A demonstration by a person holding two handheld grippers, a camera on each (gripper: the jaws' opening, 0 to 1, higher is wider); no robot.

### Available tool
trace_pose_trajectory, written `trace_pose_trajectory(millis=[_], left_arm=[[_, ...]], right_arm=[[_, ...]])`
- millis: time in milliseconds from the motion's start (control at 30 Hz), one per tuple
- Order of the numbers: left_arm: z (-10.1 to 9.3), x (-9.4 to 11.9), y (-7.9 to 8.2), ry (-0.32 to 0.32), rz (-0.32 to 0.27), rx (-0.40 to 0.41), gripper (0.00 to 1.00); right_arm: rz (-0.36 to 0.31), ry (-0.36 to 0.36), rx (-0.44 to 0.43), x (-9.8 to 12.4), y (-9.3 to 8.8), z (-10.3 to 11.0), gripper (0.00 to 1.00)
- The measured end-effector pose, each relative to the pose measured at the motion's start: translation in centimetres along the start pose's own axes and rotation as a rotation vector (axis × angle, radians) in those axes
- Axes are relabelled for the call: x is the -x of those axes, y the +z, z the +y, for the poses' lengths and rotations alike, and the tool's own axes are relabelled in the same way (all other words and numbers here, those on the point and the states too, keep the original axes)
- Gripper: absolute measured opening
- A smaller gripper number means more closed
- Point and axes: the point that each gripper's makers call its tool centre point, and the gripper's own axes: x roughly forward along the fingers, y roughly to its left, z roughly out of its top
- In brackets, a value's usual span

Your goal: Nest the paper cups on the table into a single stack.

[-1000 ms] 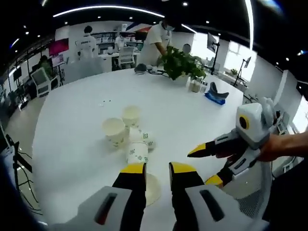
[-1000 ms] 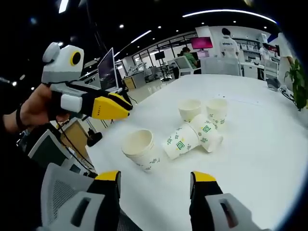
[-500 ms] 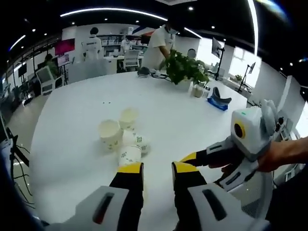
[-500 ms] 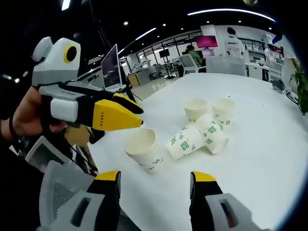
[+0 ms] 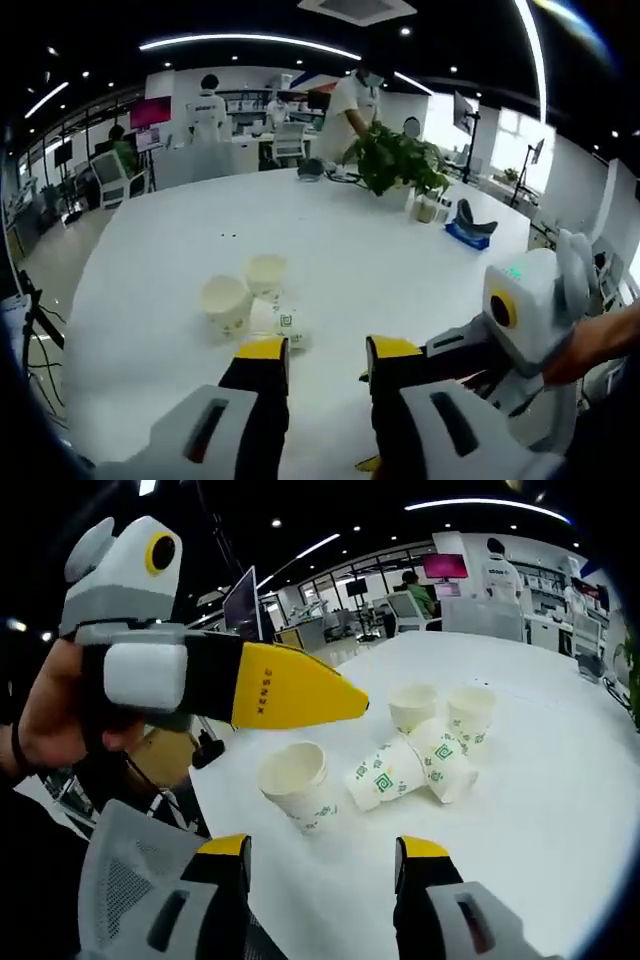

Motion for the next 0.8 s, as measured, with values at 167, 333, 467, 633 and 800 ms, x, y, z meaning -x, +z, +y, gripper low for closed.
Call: trace_pose_trajectory(millis=[167,333,467,633,800], left_arm=[[-0.2,-0.1,-0.5,0.030,0.014,-0.013,0.29],[1.7,0.3,0.6,0.079,-0.002,-0.031,0.29],[3.9,1.5,1.4,0.121,-0.006,-0.040,0.30],[5.6,2.8,1.2,0.123,0.007,-0.066,0.31],[8.1,4.0,1.2,0.144,0.008,-0.077,0.32]], right_arm=[[0.006,0.022,0.010,0.1,-0.2,-0.3,0.58],[0.014,0.039,0.034,0.4,-0.3,0.0,0.58],[-0.002,0.036,0.043,0.8,0.3,-0.1,0.58],[-0.034,0.008,0.032,0.8,1.7,-0.8,0.57],[-0.067,-0.039,0.011,0.4,3.6,-2.7,0.57]])
